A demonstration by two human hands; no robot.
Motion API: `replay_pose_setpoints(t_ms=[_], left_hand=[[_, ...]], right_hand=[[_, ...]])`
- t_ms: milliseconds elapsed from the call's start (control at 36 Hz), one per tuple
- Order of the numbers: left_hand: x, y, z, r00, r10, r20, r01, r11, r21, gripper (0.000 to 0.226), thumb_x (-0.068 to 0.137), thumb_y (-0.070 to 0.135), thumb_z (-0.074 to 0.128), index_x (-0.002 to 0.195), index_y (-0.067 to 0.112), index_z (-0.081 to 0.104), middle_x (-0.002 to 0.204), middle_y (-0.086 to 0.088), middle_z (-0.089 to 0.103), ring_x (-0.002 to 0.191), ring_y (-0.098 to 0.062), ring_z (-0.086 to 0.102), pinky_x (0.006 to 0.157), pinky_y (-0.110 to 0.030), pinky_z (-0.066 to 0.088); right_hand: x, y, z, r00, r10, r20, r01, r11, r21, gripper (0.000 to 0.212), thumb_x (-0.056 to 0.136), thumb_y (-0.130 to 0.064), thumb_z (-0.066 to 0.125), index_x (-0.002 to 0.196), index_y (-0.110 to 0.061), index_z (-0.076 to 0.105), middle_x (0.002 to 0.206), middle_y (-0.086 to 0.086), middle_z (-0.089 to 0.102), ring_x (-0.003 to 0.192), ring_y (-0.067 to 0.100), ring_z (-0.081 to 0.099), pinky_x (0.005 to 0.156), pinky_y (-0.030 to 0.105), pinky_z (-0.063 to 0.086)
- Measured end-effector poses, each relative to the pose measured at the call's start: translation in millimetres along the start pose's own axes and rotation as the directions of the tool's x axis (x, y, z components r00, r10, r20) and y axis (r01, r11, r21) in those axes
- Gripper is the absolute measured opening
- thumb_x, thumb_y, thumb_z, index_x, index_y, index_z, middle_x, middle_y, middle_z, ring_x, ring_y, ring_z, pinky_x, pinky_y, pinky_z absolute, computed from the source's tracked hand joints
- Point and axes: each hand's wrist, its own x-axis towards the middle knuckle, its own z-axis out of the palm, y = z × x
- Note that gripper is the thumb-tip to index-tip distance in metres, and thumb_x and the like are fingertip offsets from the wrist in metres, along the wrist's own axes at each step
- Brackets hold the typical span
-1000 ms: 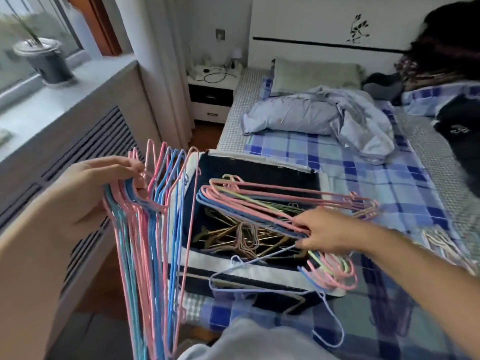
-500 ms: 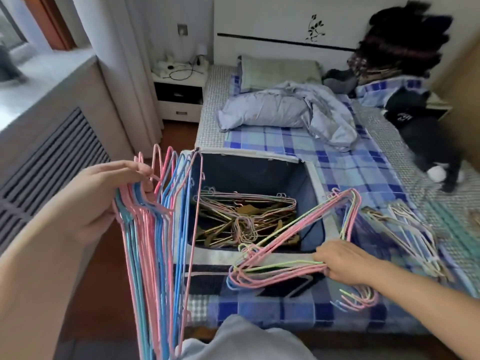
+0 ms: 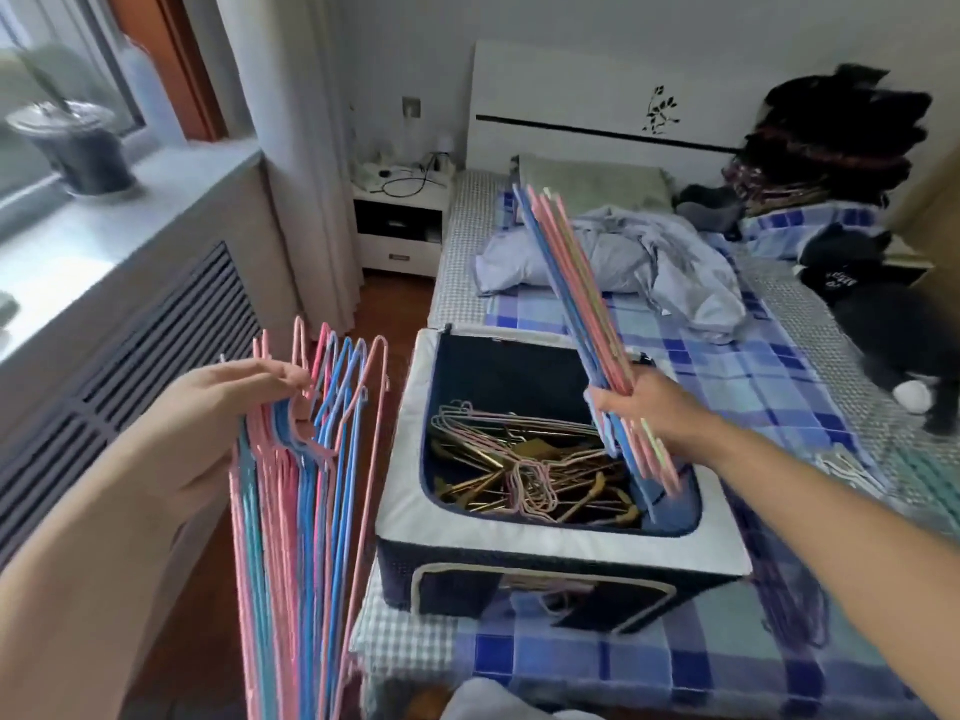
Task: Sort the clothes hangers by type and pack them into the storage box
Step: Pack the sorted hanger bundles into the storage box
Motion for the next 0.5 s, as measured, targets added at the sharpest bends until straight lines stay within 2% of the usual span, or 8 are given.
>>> replay_pose_setpoints(t_ms=[56,111,167,250,306,333,389,500], left_hand=[[-4,-1,0,0.998,-0.029,-0.049,0.028,0.999,-0.021,0.011,0.095,0.001,0.06,0.1,-0.001,0.069,0.075,-0.013,0.067,0.055,-0.015,0.064,0.053,-0.023,0.057],[-6,-5,-2,0.994,-0.042,-0.104,0.04,0.999,-0.024,0.012,0.096,0.0,0.058,0.1,-0.002,0.069,0.072,-0.011,0.067,0.052,-0.013,0.063,0.048,-0.02,0.055],[-8,-10,-2,0.987,-0.066,-0.147,0.064,0.998,-0.022,0.012,0.096,-0.001,0.057,0.1,-0.004,0.068,0.07,-0.011,0.066,0.049,-0.012,0.062,0.044,-0.018,0.05],[-10,-21,2,0.975,-0.1,-0.199,0.102,0.995,-0.004,0.013,0.095,-0.001,0.059,0.101,-0.007,0.069,0.072,-0.011,0.068,0.051,-0.011,0.063,0.044,-0.017,0.05],[-10,-28,7,0.964,-0.116,-0.24,0.12,0.993,0.005,0.014,0.095,-0.003,0.058,0.102,-0.008,0.069,0.077,-0.014,0.068,0.052,-0.011,0.064,0.045,-0.018,0.05],[-11,-31,9,0.959,-0.125,-0.255,0.132,0.991,0.009,0.014,0.095,-0.004,0.057,0.102,-0.009,0.069,0.08,-0.017,0.067,0.052,-0.011,0.063,0.046,-0.018,0.051],[-11,-36,15,0.941,-0.153,-0.302,0.163,0.987,0.006,0.014,0.095,-0.004,0.057,0.102,-0.009,0.068,0.08,-0.018,0.066,0.05,-0.011,0.062,0.044,-0.018,0.049],[-12,-39,24,0.903,-0.222,-0.369,0.226,0.974,-0.031,0.014,0.096,-0.001,0.058,0.102,-0.005,0.07,0.07,-0.009,0.069,0.048,-0.01,0.06,0.041,-0.016,0.046]], right_hand=[[19,-6,10,1.0,0.016,0.01,-0.018,0.961,0.277,0.015,0.088,-0.025,0.072,0.08,-0.018,0.062,0.06,0.001,0.059,0.055,0.017,0.058,0.059,0.031,0.05],[32,-8,20,0.999,0.014,0.051,-0.032,0.924,0.381,0.009,0.094,-0.013,0.067,0.087,-0.01,0.063,0.061,0.005,0.06,0.053,0.016,0.059,0.053,0.027,0.051],[46,2,32,0.996,0.023,0.081,-0.048,0.941,0.334,0.002,0.095,-0.009,0.063,0.094,-0.007,0.065,0.067,0.009,0.061,0.058,0.017,0.061,0.056,0.028,0.053],[67,39,54,0.992,0.081,0.096,-0.098,0.978,0.186,0.003,0.093,-0.007,0.065,0.095,-0.006,0.067,0.07,0.007,0.063,0.063,0.02,0.061,0.063,0.03,0.053],[81,67,68,0.988,0.099,0.119,-0.104,0.994,0.036,0.003,0.094,-0.011,0.066,0.091,-0.011,0.066,0.076,0.004,0.064,0.07,0.019,0.06,0.071,0.03,0.05],[85,79,75,0.987,0.104,0.125,-0.099,0.994,-0.045,0.01,0.095,-0.015,0.065,0.085,-0.017,0.064,0.079,0.004,0.064,0.074,0.019,0.06,0.075,0.031,0.047],[95,103,86,0.984,0.138,0.114,-0.119,0.98,-0.163,0.021,0.096,-0.019,0.062,0.076,-0.023,0.057,0.08,0.005,0.065,0.075,0.023,0.06,0.072,0.032,0.044],[117,149,97,0.97,0.21,0.119,-0.159,0.928,-0.338,0.016,0.097,-0.031,0.056,0.082,-0.026,0.054,0.076,0.003,0.062,0.072,0.029,0.061,0.062,0.034,0.046]])
